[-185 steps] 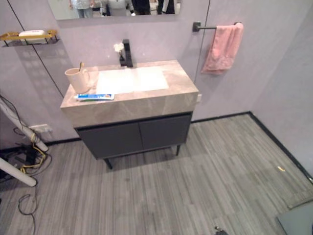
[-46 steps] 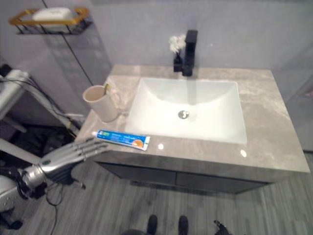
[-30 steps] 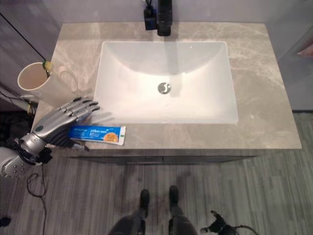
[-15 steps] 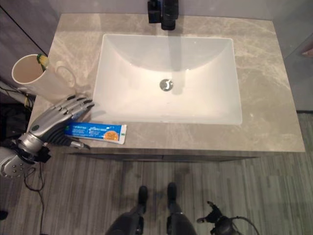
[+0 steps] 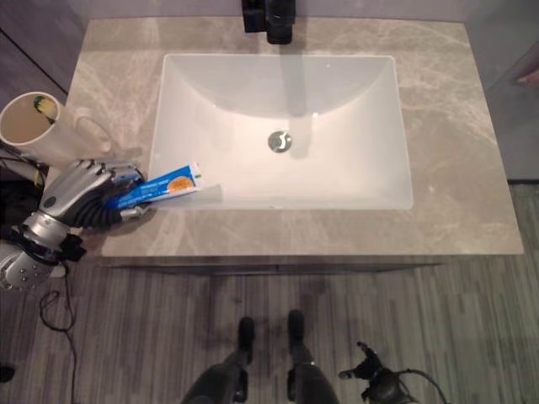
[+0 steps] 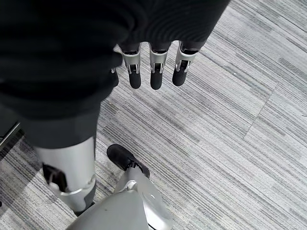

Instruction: Put brush and paste in cup on sink, flatten towel.

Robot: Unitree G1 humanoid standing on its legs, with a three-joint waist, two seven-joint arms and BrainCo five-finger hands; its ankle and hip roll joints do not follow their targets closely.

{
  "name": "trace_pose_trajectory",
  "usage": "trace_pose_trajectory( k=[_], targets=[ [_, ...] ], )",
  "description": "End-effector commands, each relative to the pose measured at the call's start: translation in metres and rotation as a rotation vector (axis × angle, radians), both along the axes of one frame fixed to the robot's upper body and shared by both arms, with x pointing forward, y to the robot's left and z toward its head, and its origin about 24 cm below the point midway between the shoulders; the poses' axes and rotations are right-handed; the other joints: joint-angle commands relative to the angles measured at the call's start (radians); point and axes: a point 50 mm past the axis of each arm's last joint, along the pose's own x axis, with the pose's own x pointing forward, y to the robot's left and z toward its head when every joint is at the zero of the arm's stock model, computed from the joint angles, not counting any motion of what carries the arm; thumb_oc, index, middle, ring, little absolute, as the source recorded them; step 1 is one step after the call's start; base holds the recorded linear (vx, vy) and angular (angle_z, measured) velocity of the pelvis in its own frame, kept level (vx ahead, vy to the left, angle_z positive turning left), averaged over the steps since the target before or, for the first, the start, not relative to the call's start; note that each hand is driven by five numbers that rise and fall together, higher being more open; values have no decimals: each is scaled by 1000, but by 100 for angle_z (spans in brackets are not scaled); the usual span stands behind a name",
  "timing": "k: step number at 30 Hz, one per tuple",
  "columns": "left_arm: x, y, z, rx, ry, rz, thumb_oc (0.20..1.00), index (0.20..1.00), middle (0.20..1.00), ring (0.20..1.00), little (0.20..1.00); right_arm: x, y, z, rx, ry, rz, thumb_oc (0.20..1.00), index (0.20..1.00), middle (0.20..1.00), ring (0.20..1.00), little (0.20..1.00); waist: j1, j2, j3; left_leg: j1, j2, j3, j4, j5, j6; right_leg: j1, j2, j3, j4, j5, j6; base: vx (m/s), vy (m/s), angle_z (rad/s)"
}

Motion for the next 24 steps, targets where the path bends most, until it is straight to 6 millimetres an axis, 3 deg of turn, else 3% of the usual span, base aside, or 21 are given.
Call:
trace_pose_trajectory(
  k=[1, 2, 3, 10, 16, 18, 20, 21, 24],
  targets=[
    [-9, 9, -42, 85, 192, 34, 413, 413, 413, 413, 413, -8, 1, -3, 1, 4, -12, 1000, 1000, 1000, 1000, 1000, -11, -23, -38, -29, 8, -4, 5, 17, -36, -2, -58, -1, 0, 64, 69, 0, 0, 0],
    [-9, 9, -46, 144, 213, 22, 247, 247, 247, 247, 247, -6, 0, -2, -3, -6, -14, 1000, 1000, 1000, 1000, 1000, -15, -23, -36, -34, 8, -2, 5, 18, -36, -7, -55, 3, 0, 65, 69, 0, 0, 0],
    [-9, 8, -48, 160, 220, 16, 200, 200, 200, 200, 200, -6, -1, -1, -4, -9, -16, 1000, 1000, 1000, 1000, 1000, -15, -24, -37, -35, 9, 0, 5, 18, -36, -8, -55, 5, 0, 66, 69, 0, 0, 0],
    [-12, -6, -50, 211, 250, -52, 200, 200, 200, 200, 200, -19, -7, -5, -7, 23, -80, 1000, 1000, 1000, 1000, 1000, -19, -22, -51, -16, 12, 7, 5, 9, -38, 3, -51, 11, 0, 62, 70, 5, -1, 0],
    [-15, -27, -35, 142, 169, -134, 200, 200, 200, 200, 200, -61, -31, -10, 22, 94, -393, 1000, 1000, 1000, 1000, 1000, -34, -23, -98, 71, 19, 21, 5, -13, -43, 79, -50, 9, 0, 45, 69, 88, -11, -2],
    [-17, -36, -20, 133, 89, -177, 200, 200, 200, 200, 200, -79, -47, -8, 50, 74, -600, 1000, 1000, 1000, 1000, 1000, -56, -26, -125, 114, 20, 31, 5, -26, -45, 112, -48, 11, 0, 41, 70, 83, -18, -11],
    [-17, -36, -20, 132, 89, -178, 200, 200, 200, 200, 200, -79, -47, -8, 50, 74, -601, 1000, 1000, 1000, 1000, 1000, -54, -25, -122, 118, 20, 32, 5, -27, -45, 116, -48, 12, 0, 40, 70, 39, -16, -17],
    [-19, -44, -3, 135, 0, -210, 200, 200, 200, 200, 200, -91, -66, -2, 59, 18, -808, 1000, 1000, 1000, 1000, 1000, -71, -26, -152, 154, 23, 44, 5, -38, -46, 143, -47, 17, 0, 37, 71, 55, -28, -12],
    [-21, -51, 12, 118, -98, -235, 200, 200, 200, 200, 200, -84, -94, 13, 41, -114, -942, 1000, 1000, 1000, 1000, 1000, -88, -28, -174, 188, 24, 57, 5, -46, -47, 167, -43, 28, 0, 37, 72, 31, -32, -8]
  ],
)
